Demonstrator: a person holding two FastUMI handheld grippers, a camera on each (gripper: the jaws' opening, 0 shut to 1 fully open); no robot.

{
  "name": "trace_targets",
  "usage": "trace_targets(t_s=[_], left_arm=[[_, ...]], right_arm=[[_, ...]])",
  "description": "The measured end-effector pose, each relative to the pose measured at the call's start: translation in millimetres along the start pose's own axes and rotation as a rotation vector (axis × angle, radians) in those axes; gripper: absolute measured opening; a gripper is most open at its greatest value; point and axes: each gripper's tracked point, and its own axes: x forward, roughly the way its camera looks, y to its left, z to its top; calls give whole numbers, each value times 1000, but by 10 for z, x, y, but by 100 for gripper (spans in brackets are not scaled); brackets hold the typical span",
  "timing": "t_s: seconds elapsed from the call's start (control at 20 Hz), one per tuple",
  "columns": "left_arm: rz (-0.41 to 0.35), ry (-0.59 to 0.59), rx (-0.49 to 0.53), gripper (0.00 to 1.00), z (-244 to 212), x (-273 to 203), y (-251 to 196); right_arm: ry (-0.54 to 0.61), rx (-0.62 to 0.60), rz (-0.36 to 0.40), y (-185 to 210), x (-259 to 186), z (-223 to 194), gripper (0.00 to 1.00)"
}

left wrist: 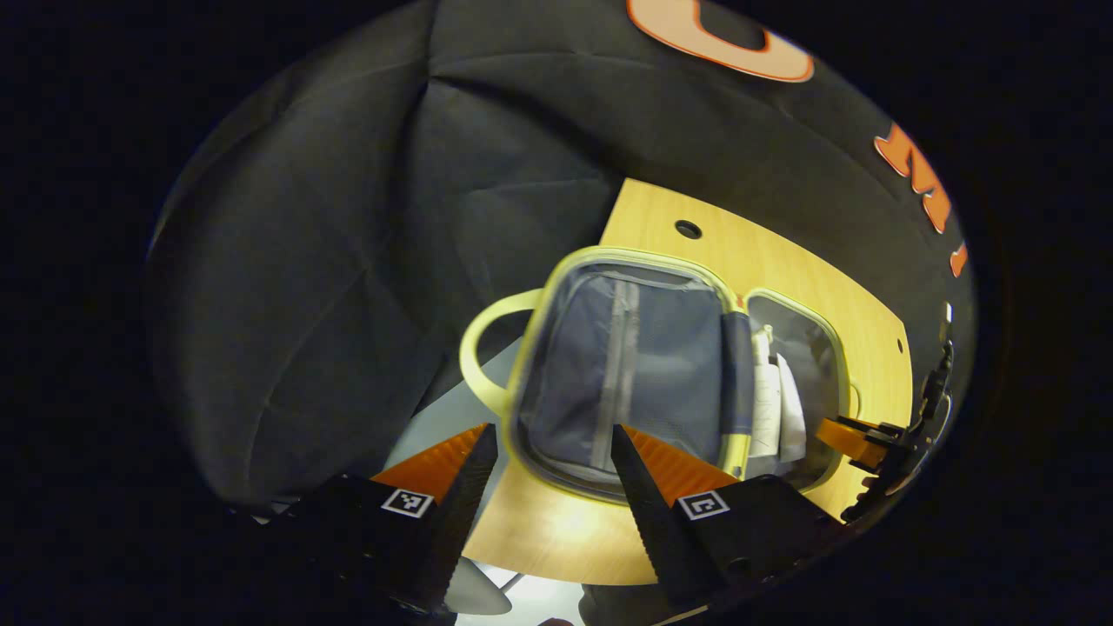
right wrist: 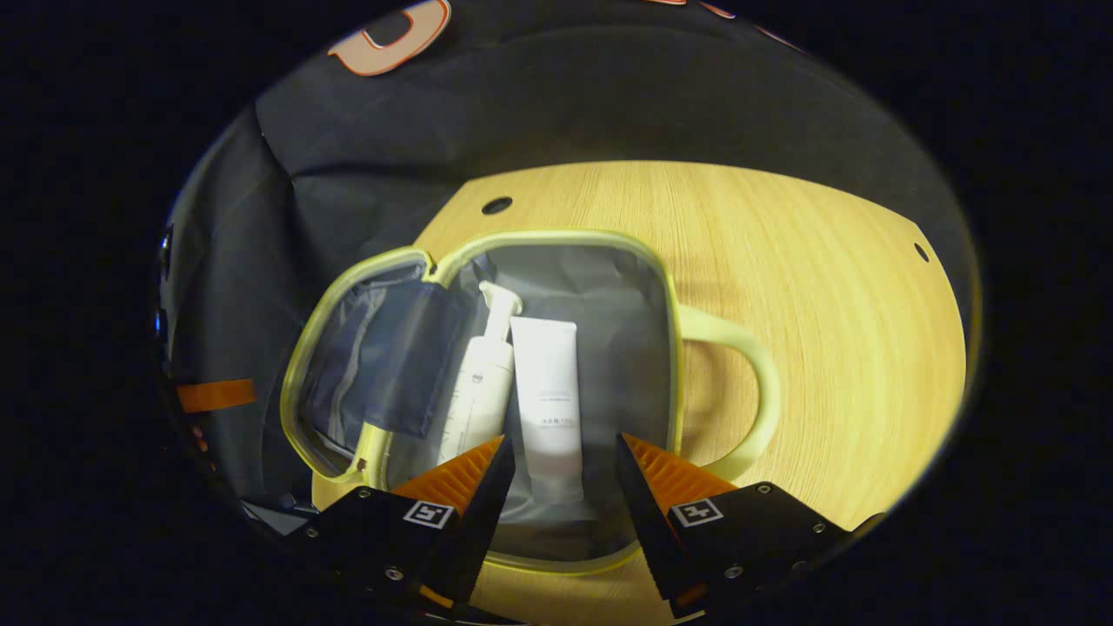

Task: First open the suitcase, pack the skin care products into it, and then close the suitcase.

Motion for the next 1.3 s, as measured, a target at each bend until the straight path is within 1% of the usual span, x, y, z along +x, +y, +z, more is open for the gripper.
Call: trace_targets(t_s=[0.05, 0.1, 0.25, 0.45, 0.55, 0.7, 0.85, 0.9, 0.95, 1.0, 1.05, 1.15, 1.3], left_arm=[[6, 10, -15, 87, 30, 46, 128], [13, 24, -33, 87, 44, 119, 228], [32, 43, -73, 87, 184, 319, 500], [55, 76, -38, 87, 314, 596, 728], [30, 102, -36, 87, 332, 777, 717], [36, 142, -23, 88, 348, 1023, 795], [-17, 205, -28, 86, 289, 1246, 711], [-16, 217, -27, 70, 280, 1297, 724], [-16, 234, -24, 68, 241, 1393, 717], [-15, 241, -16, 61, 250, 1454, 745], [-37, 242, -23, 59, 240, 1491, 711], [-39, 266, -24, 30, 220, 1552, 686], [-72, 267, -9, 30, 199, 1648, 703]], right_arm=[[-34, -1, 1, -18, -92, 81, 73], [-68, -4, -6, -52, -170, 150, 80], [-178, -4, -25, -176, -486, 376, 82], [-326, 10, -66, -381, -944, 638, 84], [-398, 4, -97, -501, -1195, 732, 84], [-481, 0, -146, -660, -1537, 787, 84], [-532, 38, -182, -790, -1807, 822, 84], [-547, 50, -195, -839, -1887, 813, 84], [-556, 57, -212, -898, -1945, 802, 84], [-566, 63, -227, -930, -1994, 796, 84], [-571, 64, -246, -973, -2050, 776, 84], [-572, 65, -266, -1014, -2098, 725, 84], [-560, 76, -276, -1057, -2125, 634, 84]])
